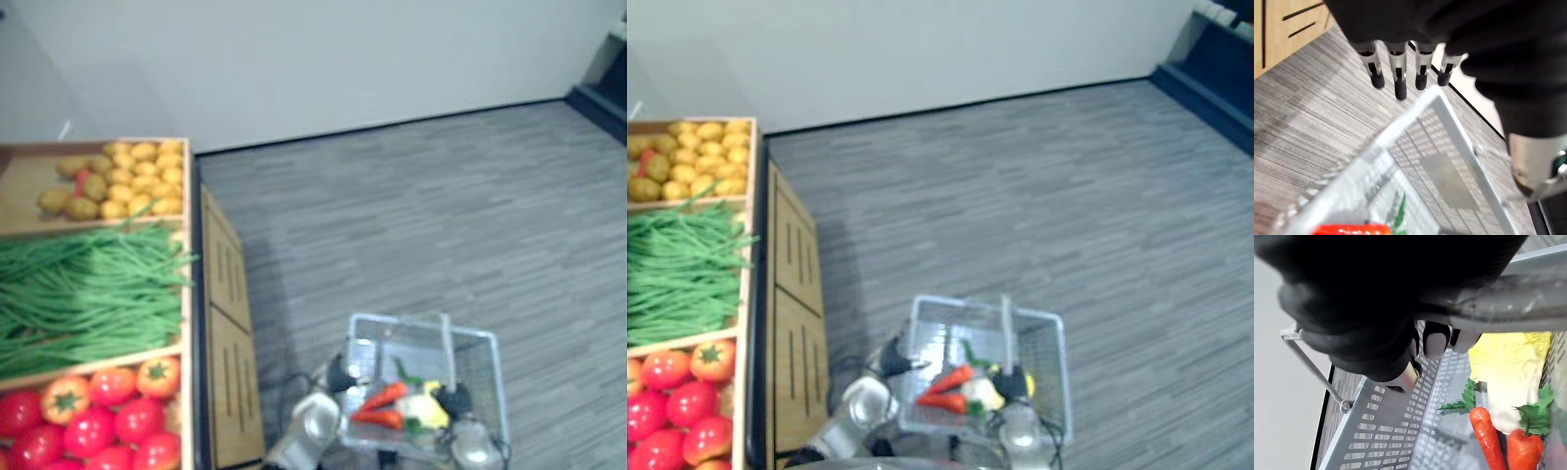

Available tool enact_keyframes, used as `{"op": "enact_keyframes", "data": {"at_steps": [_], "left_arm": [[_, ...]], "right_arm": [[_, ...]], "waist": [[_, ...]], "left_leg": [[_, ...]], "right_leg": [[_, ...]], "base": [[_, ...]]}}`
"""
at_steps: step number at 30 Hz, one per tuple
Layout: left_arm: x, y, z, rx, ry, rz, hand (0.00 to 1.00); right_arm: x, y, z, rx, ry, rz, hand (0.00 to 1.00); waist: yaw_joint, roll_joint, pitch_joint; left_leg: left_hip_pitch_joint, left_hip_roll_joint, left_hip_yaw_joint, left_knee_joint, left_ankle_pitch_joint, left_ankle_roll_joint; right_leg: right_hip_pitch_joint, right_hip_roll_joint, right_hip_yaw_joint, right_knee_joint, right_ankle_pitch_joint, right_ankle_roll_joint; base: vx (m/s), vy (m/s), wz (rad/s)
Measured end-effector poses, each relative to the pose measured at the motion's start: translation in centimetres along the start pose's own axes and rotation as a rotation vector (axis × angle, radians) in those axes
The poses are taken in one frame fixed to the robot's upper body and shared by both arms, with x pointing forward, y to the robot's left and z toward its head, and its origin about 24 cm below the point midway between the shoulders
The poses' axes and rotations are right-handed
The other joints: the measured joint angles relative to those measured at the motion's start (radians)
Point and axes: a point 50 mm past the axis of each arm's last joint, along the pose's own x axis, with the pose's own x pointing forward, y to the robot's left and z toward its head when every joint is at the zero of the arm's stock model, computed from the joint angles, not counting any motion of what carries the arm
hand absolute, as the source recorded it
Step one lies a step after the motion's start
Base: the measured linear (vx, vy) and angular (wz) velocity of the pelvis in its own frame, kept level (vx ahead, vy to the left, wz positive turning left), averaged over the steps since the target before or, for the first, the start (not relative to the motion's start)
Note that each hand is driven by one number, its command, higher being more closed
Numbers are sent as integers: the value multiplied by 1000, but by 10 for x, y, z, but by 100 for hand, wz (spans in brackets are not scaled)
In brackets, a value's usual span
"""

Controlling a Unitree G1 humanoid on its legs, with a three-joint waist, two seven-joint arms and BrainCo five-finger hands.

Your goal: Pick vegetable in the basket

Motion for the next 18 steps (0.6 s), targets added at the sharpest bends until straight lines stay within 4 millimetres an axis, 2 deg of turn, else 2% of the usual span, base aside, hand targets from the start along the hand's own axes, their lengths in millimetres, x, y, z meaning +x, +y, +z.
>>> {"op": "enact_keyframes", "data": {"at_steps": [5, 8, 9, 13, 16, 18], "left_arm": [[-2, 23, -15, -87, 50, 101, 0], [-6, 37, -32, -199, 140, 200, 0], [-9, 40, -44, -240, 198, 241, 0], [-26, 34, -92, -265, 449, 275, 0], [-50, 26, -128, -251, 646, 256, 0], [-55, 25, -133, -265, 679, 264, 0]], "right_arm": [[7, -19, -17, 15, 88, -107, 100], [11, -24, -25, 22, 138, -145, 100], [13, -26, -27, 26, 155, -157, 100], [19, -31, -32, 40, 199, -192, 100], [23, -32, -35, 26, 230, -192, 100], [25, -34, -34, 20, 232, -194, 100]], "waist": [[0, 0, 0], [1, 1, -1], [3, 3, -2], [3, 12, -8], [7, 12, -8], [8, 13, -8]], "left_leg": [[0, -4, -18, 0, 1, 2], [1, -6, -30, 0, 2, 4], [1, -7, -32, -1, 3, 5], [2, -11, -48, -1, 7, 10], [14, -12, -49, -4, 8, 12], [16, -16, -50, -13, 12, 14]], "right_leg": [[6, -5, -17, 0, -1, 1], [13, -8, -30, 0, -1, 2], [14, -9, -32, 0, -1, 2], [23, -13, -48, 0, -1, 2], [35, -14, -49, 0, -1, 2], [34, -17, -50, 0, -1, 2]], "base": [[-14, 5, 9], [-8, 8, 12], [-7, 11, 7], [-5, 15, 12], [-1, 6, 2], [0, 0, 0]]}}
